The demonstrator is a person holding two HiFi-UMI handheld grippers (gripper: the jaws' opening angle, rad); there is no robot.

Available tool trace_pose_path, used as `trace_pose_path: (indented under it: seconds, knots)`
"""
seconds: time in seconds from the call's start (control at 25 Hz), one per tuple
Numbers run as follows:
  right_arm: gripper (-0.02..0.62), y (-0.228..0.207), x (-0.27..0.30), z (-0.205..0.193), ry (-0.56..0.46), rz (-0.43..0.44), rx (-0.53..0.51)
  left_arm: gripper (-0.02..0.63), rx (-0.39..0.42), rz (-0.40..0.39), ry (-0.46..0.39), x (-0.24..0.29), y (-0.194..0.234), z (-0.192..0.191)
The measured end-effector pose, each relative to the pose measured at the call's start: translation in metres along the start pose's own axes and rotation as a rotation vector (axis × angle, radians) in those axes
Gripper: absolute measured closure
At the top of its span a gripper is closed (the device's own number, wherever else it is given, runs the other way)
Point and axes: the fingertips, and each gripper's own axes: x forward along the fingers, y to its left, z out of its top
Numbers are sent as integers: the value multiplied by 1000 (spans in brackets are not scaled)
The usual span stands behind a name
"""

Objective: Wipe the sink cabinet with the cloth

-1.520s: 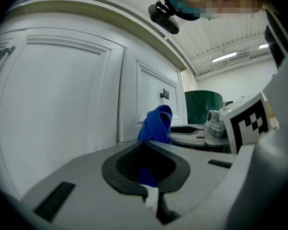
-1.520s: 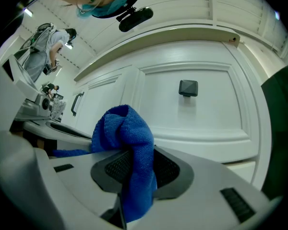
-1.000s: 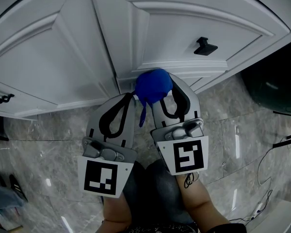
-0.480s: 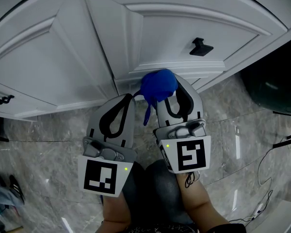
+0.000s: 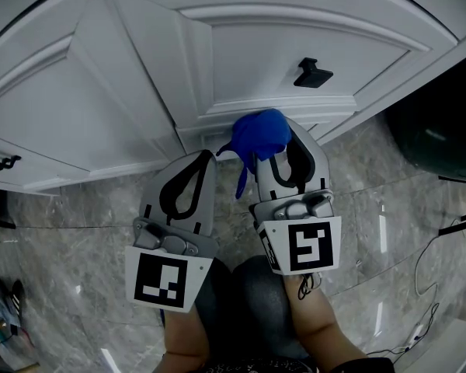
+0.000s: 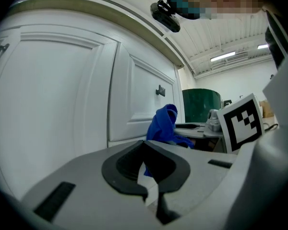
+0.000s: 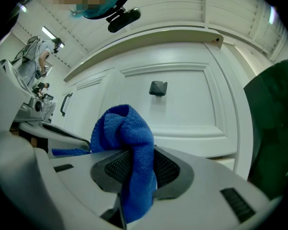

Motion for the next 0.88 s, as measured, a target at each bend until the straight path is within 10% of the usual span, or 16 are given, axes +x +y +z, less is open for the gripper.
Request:
trace_pose_path:
  seconds: [0.88]
  knots:
    - [479, -18, -5, -3, 4, -51, 11, 606, 6, -1, 3, 2, -2, -1]
